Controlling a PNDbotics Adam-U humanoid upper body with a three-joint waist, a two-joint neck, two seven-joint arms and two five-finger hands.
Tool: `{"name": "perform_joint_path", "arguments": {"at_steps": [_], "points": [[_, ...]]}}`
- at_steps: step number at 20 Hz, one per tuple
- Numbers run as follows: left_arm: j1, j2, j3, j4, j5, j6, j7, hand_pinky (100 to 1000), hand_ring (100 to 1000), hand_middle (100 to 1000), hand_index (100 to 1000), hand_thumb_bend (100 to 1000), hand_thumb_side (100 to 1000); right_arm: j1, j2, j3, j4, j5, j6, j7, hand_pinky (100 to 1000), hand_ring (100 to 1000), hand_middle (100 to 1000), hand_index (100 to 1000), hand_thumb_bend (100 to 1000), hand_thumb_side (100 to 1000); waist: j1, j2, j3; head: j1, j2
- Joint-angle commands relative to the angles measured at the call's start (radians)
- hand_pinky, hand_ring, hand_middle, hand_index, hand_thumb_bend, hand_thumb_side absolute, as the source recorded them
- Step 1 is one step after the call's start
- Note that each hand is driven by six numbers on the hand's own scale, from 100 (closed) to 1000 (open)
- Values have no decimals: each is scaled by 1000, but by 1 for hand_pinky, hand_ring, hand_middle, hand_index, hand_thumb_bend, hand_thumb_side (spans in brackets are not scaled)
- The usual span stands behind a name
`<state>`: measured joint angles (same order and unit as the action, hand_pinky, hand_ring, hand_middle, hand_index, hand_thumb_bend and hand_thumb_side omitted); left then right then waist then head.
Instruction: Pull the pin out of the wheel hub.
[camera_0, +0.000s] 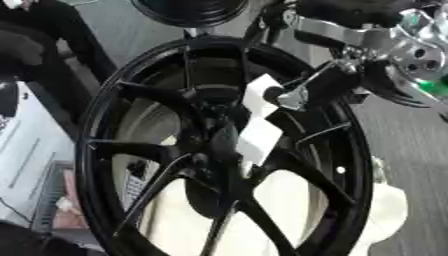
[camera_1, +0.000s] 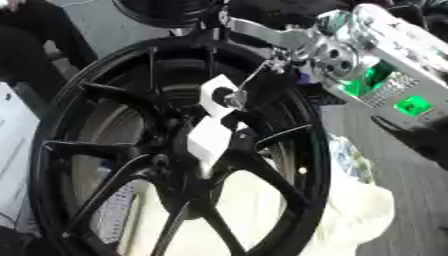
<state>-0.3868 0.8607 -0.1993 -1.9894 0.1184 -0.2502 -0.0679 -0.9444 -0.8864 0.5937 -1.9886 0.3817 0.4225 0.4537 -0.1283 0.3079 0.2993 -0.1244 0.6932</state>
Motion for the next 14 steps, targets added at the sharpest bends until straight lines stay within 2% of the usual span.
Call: {"name": "perform_joint_path", "arguments": {"at_steps": [1,14], "points": [[-12,16,7,-11,-5,2,1,896,794,642,819,100,425,-6,-33,-21,-11,-12,-3,-8,845,743,728,806,388,100,7,-15,2,-9,-12],[-4,19,3,-11,-20,11,2,899,795,641,818,100,423,24,-62,-22,-11,-58,-33,19,853,761,737,825,368,100,-12,-7,3,-4,-22]]}}
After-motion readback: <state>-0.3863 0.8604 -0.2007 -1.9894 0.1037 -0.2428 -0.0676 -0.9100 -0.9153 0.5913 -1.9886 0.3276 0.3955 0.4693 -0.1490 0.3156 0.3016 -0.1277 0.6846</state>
